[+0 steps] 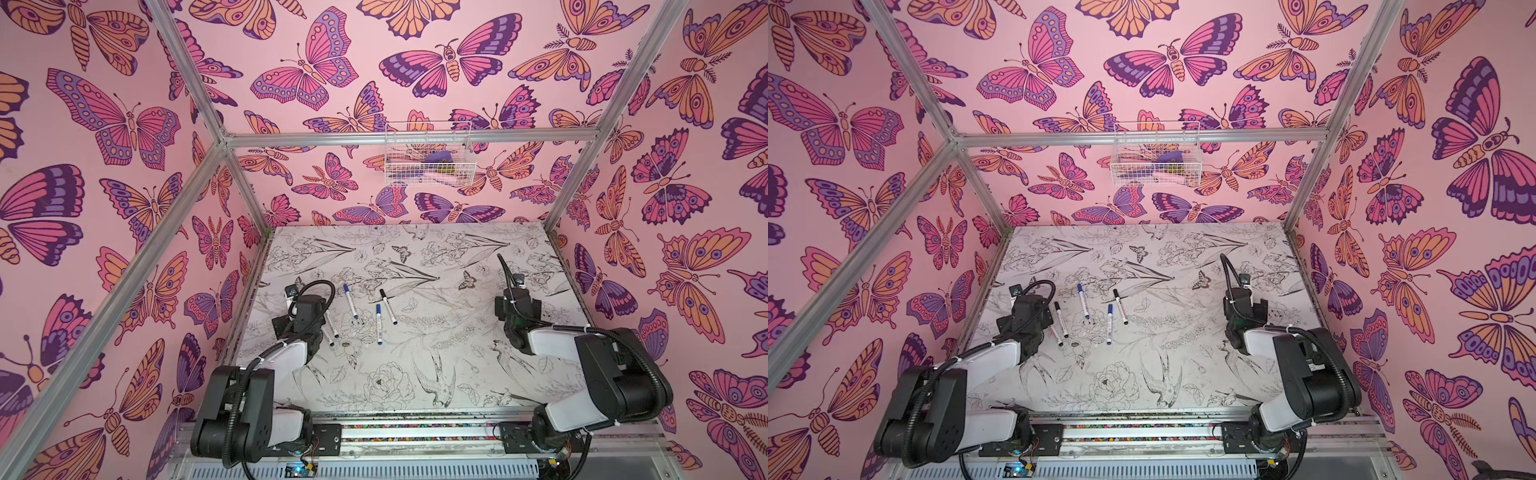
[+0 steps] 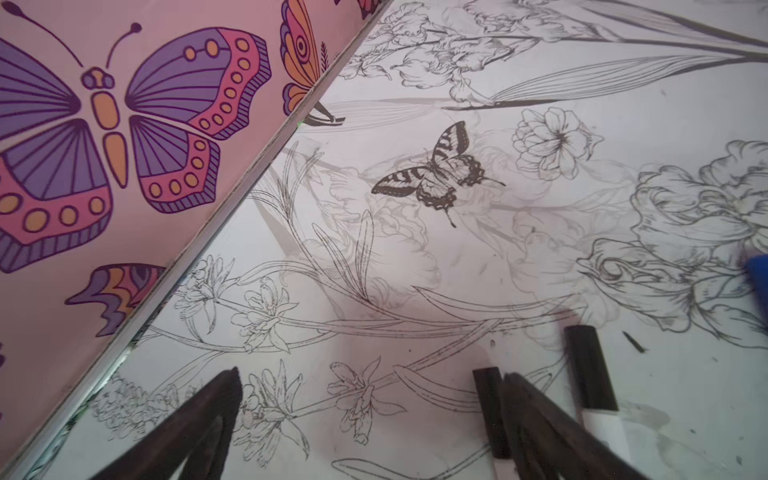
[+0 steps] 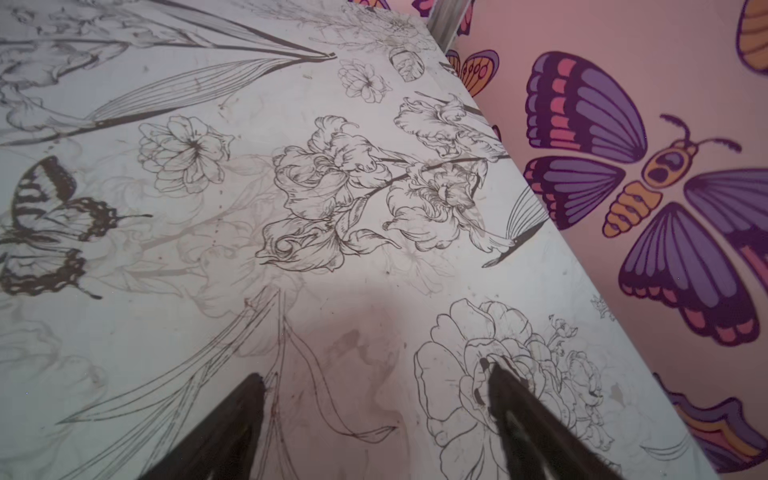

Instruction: Insert the pens into the pen caps

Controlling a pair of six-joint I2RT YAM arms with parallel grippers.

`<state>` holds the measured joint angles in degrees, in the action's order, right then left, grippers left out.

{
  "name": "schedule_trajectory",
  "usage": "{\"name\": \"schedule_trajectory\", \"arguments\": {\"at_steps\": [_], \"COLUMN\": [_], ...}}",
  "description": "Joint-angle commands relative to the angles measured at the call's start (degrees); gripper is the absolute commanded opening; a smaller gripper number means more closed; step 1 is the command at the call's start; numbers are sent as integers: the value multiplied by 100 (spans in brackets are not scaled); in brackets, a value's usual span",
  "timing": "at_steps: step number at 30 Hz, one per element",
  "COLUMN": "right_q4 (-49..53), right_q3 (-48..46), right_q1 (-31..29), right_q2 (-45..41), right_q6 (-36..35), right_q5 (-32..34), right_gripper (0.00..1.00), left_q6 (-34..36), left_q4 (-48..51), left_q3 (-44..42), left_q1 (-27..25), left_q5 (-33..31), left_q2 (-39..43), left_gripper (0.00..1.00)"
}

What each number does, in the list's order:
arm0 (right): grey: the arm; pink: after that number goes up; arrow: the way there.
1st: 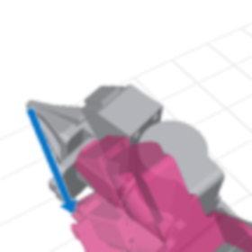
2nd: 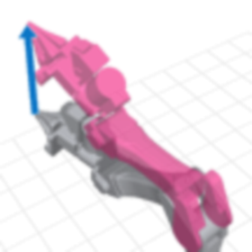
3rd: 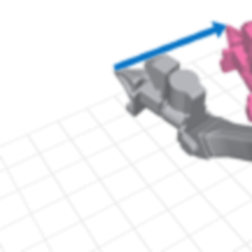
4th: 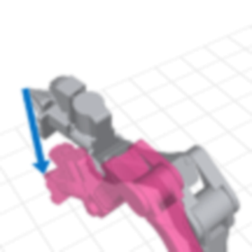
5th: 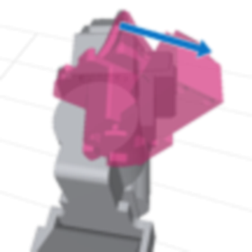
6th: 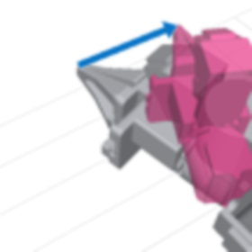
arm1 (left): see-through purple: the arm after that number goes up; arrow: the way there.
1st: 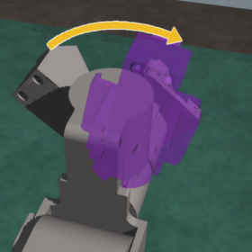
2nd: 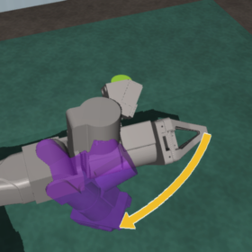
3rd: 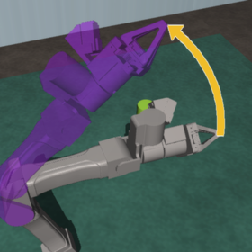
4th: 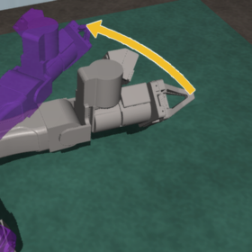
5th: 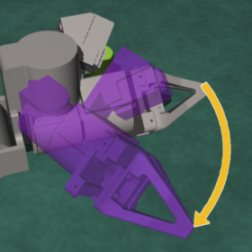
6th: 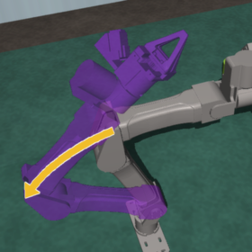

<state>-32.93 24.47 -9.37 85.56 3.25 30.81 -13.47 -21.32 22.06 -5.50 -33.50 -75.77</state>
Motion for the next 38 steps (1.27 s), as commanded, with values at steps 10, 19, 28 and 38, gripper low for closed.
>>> {"name": "schedule_trajectory", "arguments": {"at_steps": [10,19,28,38], "right_q4": [-1519,-1592,-1593,-1584], "right_q3": [-227,-253,-258,-254], "right_q1": [914,914,914,921], "right_q2": [63,93,92,93], "right_q6": [182,176,176,176], "right_q5": [-2140,-2145,-2143,-2145], "right_gripper": [99,99,99,99], "left_q6": [1375,1790,1835,1546], "left_q4": [-3043,-4397,-3852,-3198], "left_q3": [-46,-877,-585,-151], "left_q1": [511,445,427,487], "left_q5": [2687,3554,3511,3100], "left_q2": [-1266,-1292,-1326,-1305], "left_gripper": [98,99,99,99]}}
